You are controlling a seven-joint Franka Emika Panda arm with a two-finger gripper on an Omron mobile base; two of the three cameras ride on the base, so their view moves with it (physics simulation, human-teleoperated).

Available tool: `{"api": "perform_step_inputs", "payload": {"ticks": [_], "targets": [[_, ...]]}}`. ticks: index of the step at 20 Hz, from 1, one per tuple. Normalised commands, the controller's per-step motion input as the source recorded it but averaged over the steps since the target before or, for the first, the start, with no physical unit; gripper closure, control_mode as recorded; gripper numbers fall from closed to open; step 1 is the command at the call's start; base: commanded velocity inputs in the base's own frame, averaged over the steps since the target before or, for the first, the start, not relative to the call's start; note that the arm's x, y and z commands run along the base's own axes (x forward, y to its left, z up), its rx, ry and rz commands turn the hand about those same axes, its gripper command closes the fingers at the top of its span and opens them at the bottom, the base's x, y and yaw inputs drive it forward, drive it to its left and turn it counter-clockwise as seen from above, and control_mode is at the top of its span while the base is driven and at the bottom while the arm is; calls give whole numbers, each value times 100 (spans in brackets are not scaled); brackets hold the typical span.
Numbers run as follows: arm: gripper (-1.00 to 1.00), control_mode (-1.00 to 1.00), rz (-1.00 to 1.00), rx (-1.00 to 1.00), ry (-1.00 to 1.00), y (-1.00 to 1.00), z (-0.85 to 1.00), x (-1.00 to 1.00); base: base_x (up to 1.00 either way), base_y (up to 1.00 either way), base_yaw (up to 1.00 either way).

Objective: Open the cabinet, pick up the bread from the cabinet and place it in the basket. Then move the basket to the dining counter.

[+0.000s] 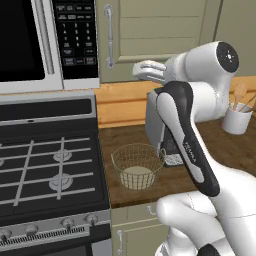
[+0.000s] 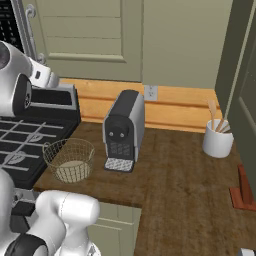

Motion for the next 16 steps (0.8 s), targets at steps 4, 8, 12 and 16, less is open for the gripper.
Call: {"api": "perform_step_inputs", "payload": {"ticks": [4,8,12,16], "targets": [[-100,-100,0,13,-4,32,27,0,0,0,0],[-100,-100,0,4,-16,50,-6,37,0,0,0],[-100,-100,0,0,-6,24,2,43,0,0,0],[-100,-100,0,0,0,4,23,72,0,0,0]]}}
